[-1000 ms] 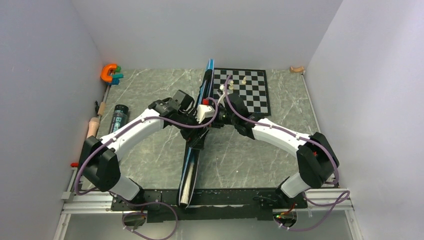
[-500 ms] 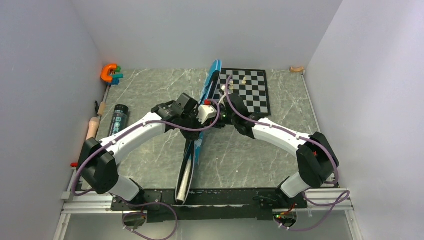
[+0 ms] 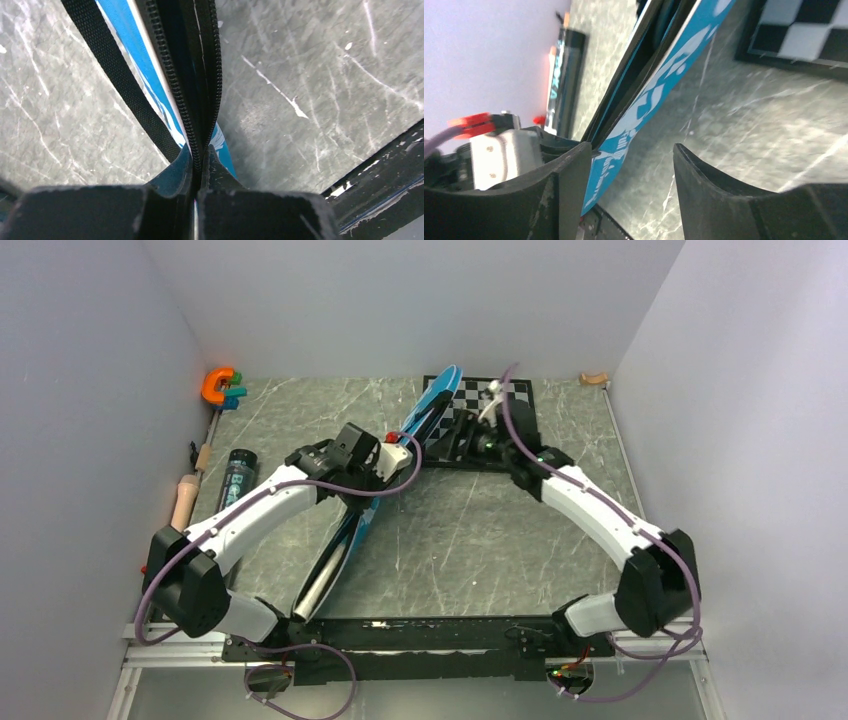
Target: Pack up the badminton gear
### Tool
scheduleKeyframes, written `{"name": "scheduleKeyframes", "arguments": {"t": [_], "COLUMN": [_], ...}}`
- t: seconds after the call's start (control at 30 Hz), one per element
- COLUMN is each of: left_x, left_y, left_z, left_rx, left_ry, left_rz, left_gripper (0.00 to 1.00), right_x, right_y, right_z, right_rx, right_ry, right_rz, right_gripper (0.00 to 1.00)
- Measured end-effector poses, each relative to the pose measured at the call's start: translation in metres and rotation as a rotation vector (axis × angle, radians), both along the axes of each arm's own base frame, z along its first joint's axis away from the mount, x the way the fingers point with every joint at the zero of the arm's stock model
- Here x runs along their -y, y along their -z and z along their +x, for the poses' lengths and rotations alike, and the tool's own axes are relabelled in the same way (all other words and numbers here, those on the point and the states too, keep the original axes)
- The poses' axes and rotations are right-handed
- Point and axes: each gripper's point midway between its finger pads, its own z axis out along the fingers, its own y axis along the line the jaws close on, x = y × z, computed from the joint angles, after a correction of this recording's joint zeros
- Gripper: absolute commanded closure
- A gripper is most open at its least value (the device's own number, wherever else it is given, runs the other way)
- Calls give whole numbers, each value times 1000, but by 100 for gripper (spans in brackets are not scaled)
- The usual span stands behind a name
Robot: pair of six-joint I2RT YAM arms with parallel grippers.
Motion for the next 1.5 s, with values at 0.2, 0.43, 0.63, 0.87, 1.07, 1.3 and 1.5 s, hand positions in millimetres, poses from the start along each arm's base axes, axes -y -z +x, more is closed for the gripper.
{"name": "scheduleKeyframes", "arguments": {"t": [0.2,0.43,0.63,0.87,1.07,1.3,1.5], "left_x": [-15,-19,-19,-17,-16,-15,-15], "left_y": [0,-6,-7,-8,-11,-16,-17], "left_z": [3,-5,-5,-6,-7,-9,-10], "left_rx": [-1,-25,-39,-50,-58,-59,-62], "left_ry": [-6,6,7,33,41,47,50], "left_rz": [23,-4,-31,-53,-69,-90,-94], "left_gripper": [100,100,100,100,100,100,100], "right_x": [61,74,52,38,37,34,33], "right_y": [-45,-36,-8,-8,-18,-22,-23], "right_z": [33,63,76,96,114,126,127], "right_rx": [113,91,31,42,69,86,83], "right_ry": [134,121,15,-59,-83,-107,-121], "right_rz": [20,61,114,204,245,263,271], "right_gripper": [31,36,43,47,53,57,59]}}
